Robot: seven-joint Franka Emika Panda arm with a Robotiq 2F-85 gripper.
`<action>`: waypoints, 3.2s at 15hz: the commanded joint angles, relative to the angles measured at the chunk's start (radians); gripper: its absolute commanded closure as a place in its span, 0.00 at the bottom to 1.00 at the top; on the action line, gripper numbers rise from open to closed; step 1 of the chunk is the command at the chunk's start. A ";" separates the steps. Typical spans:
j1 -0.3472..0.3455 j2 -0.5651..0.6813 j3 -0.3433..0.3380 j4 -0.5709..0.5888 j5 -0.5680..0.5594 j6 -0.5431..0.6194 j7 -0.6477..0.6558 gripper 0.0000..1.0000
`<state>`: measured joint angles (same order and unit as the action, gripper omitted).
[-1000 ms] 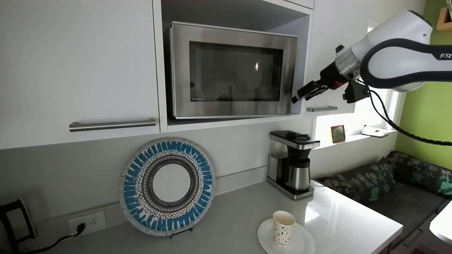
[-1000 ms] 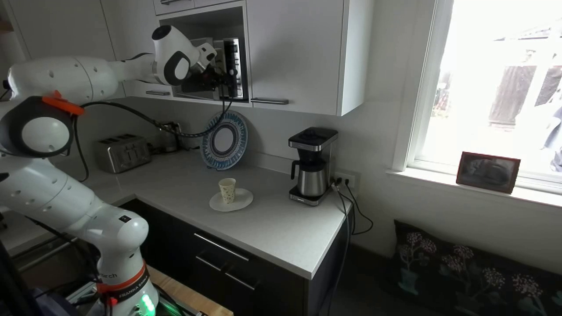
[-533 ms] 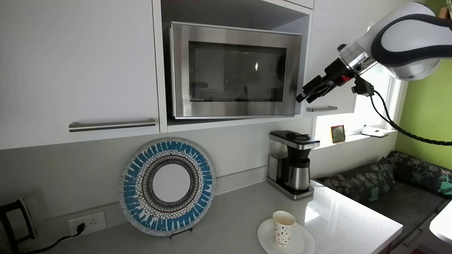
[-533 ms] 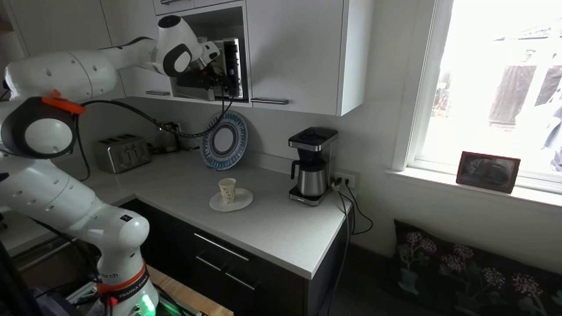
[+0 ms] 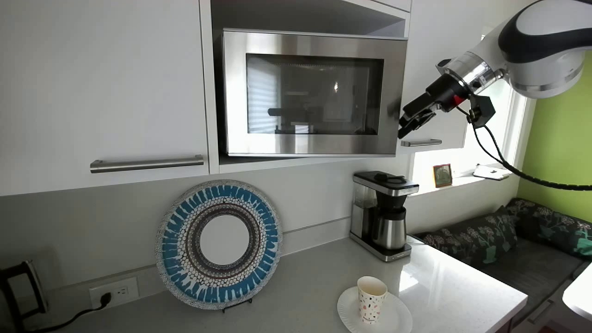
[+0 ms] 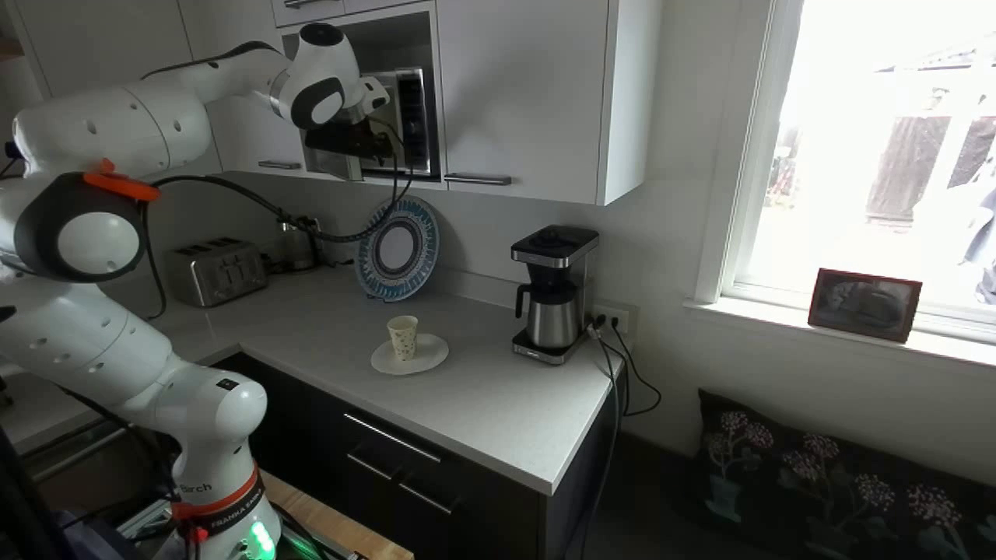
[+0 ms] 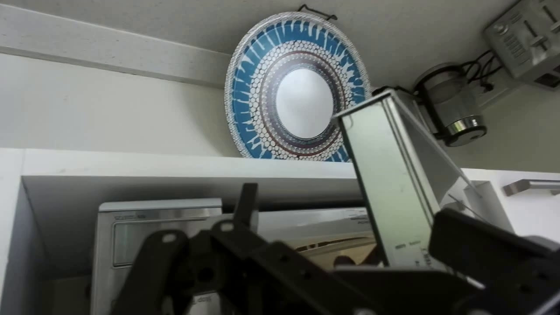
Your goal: Open the microwave door by opening the bottom right button and then press a button on the microwave
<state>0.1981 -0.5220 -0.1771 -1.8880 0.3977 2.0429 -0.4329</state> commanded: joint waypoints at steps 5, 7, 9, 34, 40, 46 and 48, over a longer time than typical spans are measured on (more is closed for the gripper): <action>0.034 -0.005 0.000 0.092 0.120 -0.263 -0.083 0.00; 0.030 -0.006 0.004 0.115 0.132 -0.321 -0.084 0.00; 0.011 -0.008 0.015 0.141 0.104 -0.366 -0.075 0.00; -0.159 0.035 0.171 0.058 -0.385 0.131 0.243 0.00; -0.173 0.044 0.176 0.043 -0.407 0.177 0.256 0.00; -0.155 0.053 0.159 0.012 -0.365 0.280 0.252 0.20; -0.157 0.051 0.161 0.003 -0.363 0.290 0.265 0.34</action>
<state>0.0311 -0.4563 -0.0085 -1.8512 0.0229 2.3022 -0.1908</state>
